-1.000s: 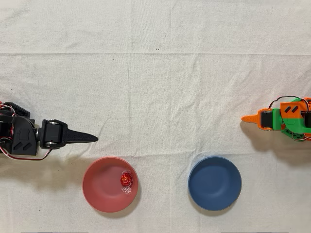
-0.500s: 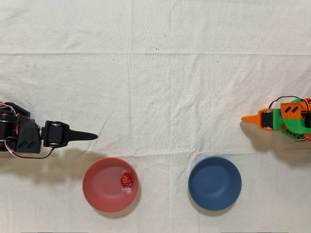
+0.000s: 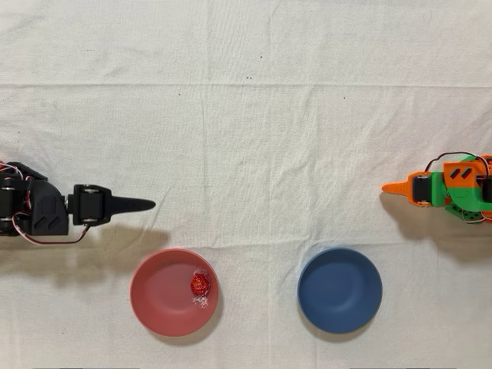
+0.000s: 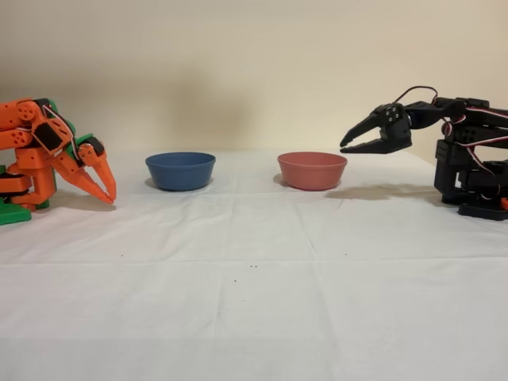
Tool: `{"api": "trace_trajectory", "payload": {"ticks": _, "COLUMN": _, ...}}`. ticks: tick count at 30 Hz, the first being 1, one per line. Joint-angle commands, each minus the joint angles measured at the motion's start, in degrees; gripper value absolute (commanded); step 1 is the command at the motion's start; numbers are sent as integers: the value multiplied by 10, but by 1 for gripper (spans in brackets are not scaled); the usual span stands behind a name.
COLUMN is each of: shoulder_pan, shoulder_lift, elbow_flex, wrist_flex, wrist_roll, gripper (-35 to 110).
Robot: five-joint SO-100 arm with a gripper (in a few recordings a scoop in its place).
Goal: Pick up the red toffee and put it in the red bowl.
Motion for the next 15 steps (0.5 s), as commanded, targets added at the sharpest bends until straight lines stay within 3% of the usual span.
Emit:
{"api": "trace_trajectory", "payload": {"ticks": 1, "shoulder_pan": 0, "shoulder_lift": 7, "elbow_flex": 12, "wrist_flex": 77, "wrist_roll": -1, "gripper": 1}}
{"api": "trace_trajectory", "payload": {"ticks": 5, "shoulder_pan": -6, "shoulder_lift": 7, "elbow_flex": 12, "wrist_flex": 181, "wrist_roll": 1, "gripper": 1}}
{"api": "trace_trajectory", "payload": {"ticks": 15, "shoulder_pan": -5, "shoulder_lift": 7, "elbow_flex": 12, "wrist_flex": 181, "wrist_roll": 17, "gripper": 1}}
